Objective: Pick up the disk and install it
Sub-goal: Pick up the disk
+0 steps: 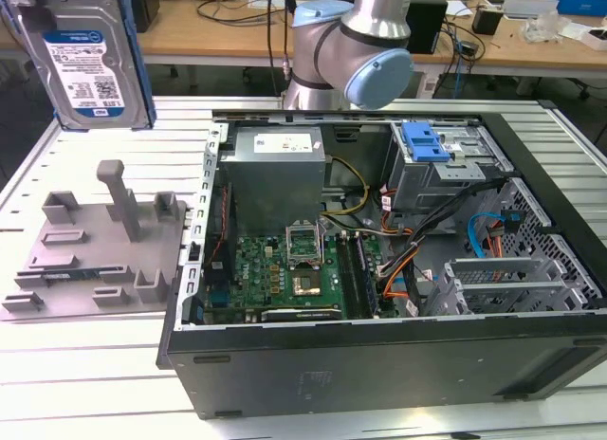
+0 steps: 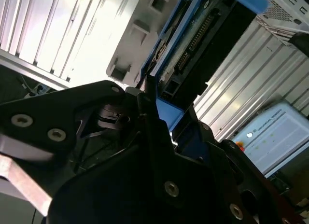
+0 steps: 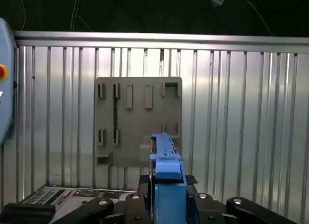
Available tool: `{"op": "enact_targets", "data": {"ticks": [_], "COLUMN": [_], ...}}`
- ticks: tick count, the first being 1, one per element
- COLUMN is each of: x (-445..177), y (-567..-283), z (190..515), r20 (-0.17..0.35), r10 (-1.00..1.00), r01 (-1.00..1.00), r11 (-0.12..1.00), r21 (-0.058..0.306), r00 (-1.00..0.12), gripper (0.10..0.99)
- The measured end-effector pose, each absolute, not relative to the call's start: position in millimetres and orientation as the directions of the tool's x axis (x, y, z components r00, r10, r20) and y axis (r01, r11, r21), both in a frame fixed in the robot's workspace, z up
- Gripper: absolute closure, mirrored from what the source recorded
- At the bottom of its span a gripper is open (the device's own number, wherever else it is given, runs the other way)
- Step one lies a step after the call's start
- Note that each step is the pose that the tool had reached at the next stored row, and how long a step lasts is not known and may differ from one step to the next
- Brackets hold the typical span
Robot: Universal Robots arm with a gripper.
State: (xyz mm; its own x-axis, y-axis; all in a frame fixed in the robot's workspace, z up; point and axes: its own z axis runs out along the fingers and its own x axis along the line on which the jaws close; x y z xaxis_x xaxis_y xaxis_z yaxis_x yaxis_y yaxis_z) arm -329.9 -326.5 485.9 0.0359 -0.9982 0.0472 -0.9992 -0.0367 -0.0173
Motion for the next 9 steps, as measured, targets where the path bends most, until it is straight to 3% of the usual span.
{"op": "enact_targets", "data": {"ticks": [9], "x": [-277.6], "y": [-340.6], "z": [486.8], "r20": [0.047], "r10": [-0.998], "r01": [-0.999], "r11": [-0.037], "r21": [-0.017], "r00": [0.036], "gripper": [0.718]}}
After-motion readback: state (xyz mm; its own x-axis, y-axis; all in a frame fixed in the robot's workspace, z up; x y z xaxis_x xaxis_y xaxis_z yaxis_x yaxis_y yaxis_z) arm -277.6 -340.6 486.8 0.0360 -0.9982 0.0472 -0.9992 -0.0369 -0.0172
